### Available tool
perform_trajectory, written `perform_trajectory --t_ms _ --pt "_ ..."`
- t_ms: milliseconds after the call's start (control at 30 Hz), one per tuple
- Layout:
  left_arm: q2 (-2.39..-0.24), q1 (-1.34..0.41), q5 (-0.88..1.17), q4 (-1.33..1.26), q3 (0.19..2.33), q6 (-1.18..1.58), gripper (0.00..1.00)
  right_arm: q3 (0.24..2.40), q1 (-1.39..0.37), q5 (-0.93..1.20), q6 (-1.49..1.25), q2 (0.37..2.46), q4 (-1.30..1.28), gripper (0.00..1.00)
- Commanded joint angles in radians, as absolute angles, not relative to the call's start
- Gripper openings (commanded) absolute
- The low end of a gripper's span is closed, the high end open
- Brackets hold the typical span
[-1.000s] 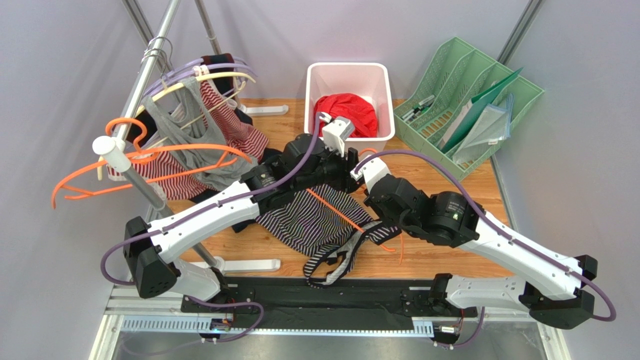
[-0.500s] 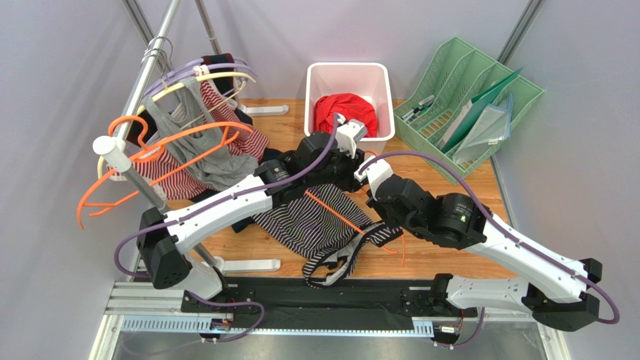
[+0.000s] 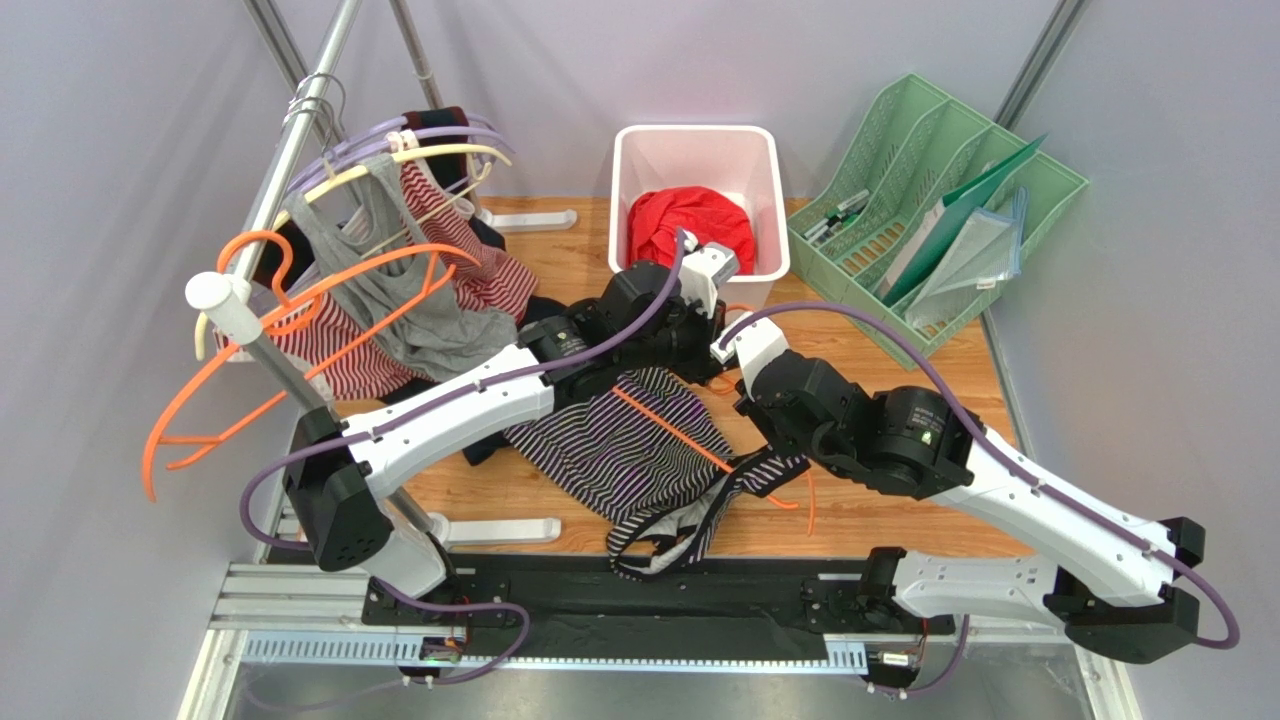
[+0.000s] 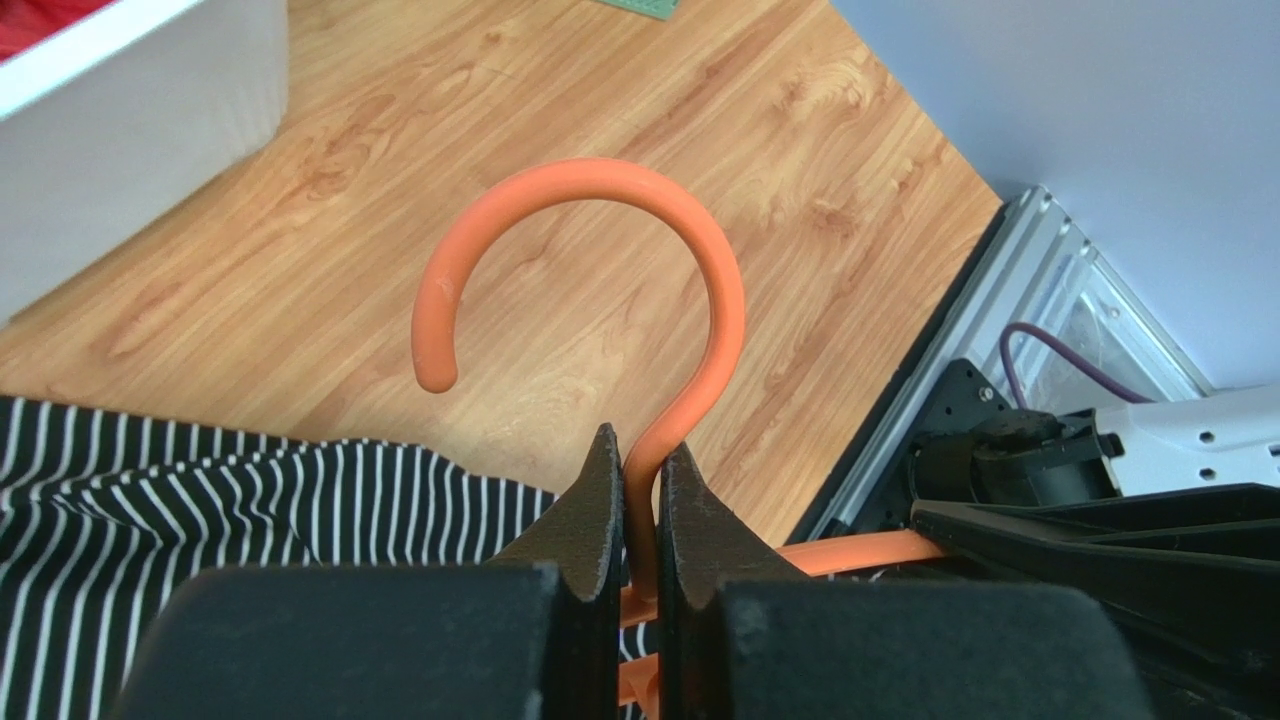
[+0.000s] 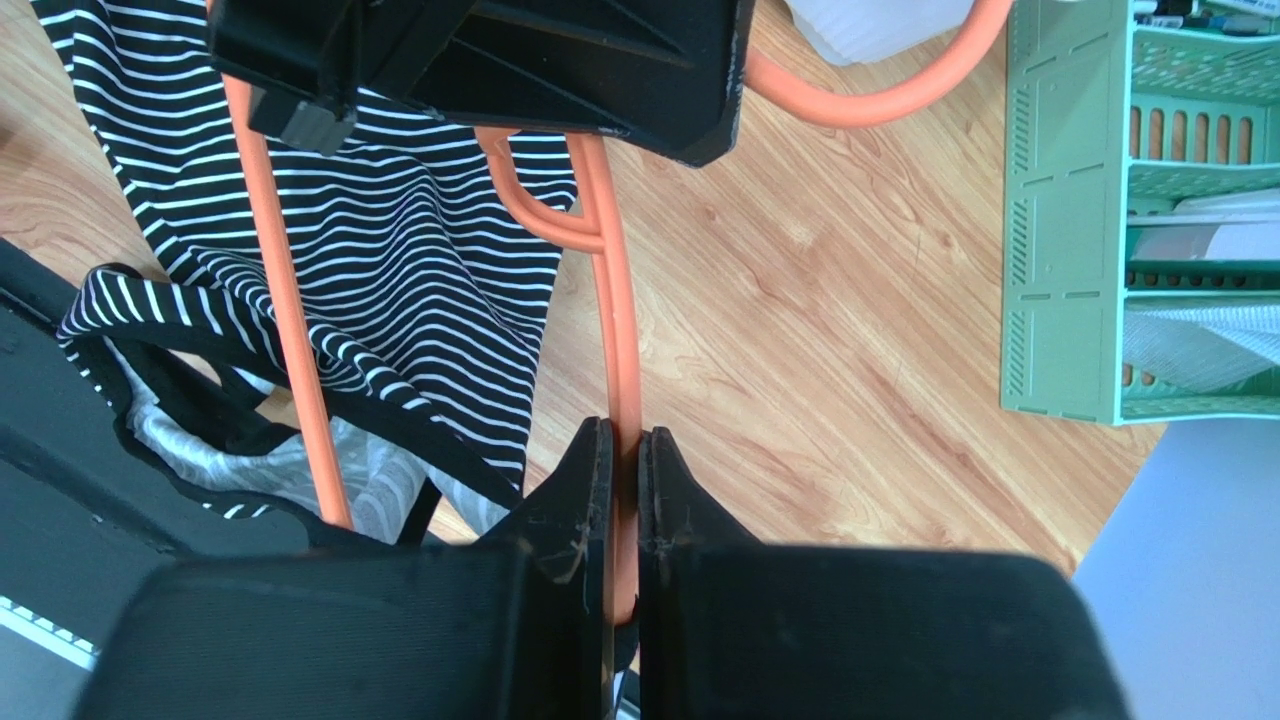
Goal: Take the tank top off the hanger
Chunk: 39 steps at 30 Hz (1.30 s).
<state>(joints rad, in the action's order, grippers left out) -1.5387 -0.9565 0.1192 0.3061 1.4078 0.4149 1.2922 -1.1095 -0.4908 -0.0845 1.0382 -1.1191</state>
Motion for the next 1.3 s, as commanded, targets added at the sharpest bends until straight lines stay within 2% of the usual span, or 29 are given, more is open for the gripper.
perform_trajectory --t_ms 0,33,100,133,233,500,700,900,1000,1167,1267 --pt "-1.494 -0.940 0.172 0.183 1.371 0.475 0.00 1.334 -1.114 -0.488 -0.144 1.046 -1.123 0.04" --pt "-1.488 -0.937 0.176 0.175 1.358 0.482 0.00 1.341 -1.115 -0.489 -0.173 1.049 -1.130 0.14" --pt "-1.473 -0.930 0.189 0.153 1.345 0.494 0.00 1.368 -1.114 -0.485 -0.208 1.048 -1.156 0.25" --pt "-1.468 -0.927 0.198 0.146 1.335 0.498 0.00 1.376 -1.114 -0.486 -0.256 1.042 -1.164 0.36" --pt "-1.447 -0.907 0.221 0.129 1.313 0.518 0.00 1.397 -1.114 -0.483 -0.319 1.006 -1.175 0.50" --pt "-1.402 -0.868 0.268 0.114 1.276 0.535 0.00 1.284 -1.114 -0.575 -0.563 0.706 -1.088 0.64" --pt "-1.351 -0.847 0.270 0.117 1.243 0.537 0.00 1.095 -1.114 -0.617 -0.676 0.499 -1.054 0.66" --pt "-1.302 -0.842 0.195 0.150 1.226 0.546 0.00 0.989 -1.114 -0.474 -0.672 0.408 -0.904 0.66" --pt "-1.284 -0.842 0.119 0.173 1.226 0.543 0.00 1.011 -1.114 -0.443 -0.672 0.458 -0.894 0.65" --pt "-1.261 -0.841 0.003 0.192 1.230 0.528 0.00 1.115 -1.114 -0.483 -0.690 0.673 -0.960 0.59" --pt "-1.256 -0.842 -0.066 0.196 1.232 0.515 0.00 1.224 -1.120 -0.512 -0.695 0.802 -1.020 0.51"
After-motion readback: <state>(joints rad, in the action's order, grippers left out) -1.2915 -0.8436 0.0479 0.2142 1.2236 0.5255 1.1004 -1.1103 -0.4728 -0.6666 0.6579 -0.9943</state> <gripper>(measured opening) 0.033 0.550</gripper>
